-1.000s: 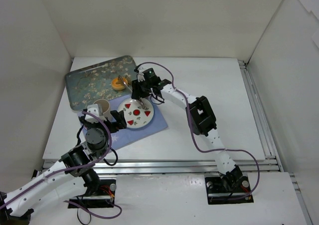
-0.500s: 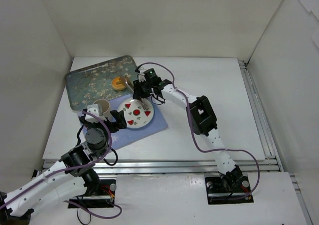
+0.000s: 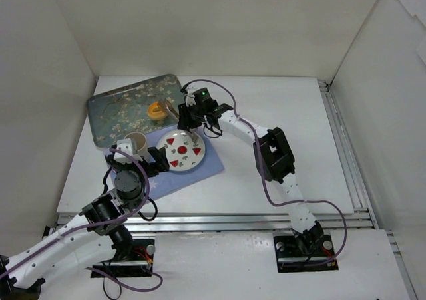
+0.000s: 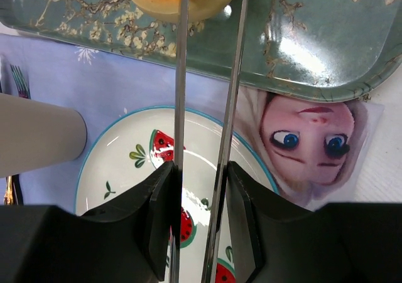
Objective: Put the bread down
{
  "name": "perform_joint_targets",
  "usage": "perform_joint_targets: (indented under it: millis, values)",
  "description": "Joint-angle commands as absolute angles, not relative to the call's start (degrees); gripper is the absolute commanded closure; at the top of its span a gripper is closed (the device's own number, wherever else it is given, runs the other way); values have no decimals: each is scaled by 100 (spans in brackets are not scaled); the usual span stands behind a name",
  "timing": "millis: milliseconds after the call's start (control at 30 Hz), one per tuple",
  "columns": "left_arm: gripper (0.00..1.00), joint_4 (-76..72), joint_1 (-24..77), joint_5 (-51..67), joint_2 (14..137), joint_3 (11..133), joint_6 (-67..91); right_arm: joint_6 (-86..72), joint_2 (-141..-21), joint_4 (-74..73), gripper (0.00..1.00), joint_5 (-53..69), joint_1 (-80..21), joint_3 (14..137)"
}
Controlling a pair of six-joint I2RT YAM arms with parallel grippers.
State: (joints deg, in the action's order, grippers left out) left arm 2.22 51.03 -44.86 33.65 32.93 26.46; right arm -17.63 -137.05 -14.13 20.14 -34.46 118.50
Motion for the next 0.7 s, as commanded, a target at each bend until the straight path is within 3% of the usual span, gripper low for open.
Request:
perform_joint_targets:
  millis: [0,167,400,667]
  values:
    - [1,-193,5080,-4500,3428,3419,2672,-1670,-13025,-1055,100,1977,-3419,11848]
    - [1,-193,5080,-4552,3437,3401,2663,-1652,-12692,-1081,100,1960,-3393,11550]
    - [1,-211,5080,-4588,3472,3401,2672,-1582,-11419,-1046,100,1688,-3314,9566]
    - [1,-202,5080,-4614,3463,3375,2681,-1722,-10434,-484,100,1539,-3427,8184]
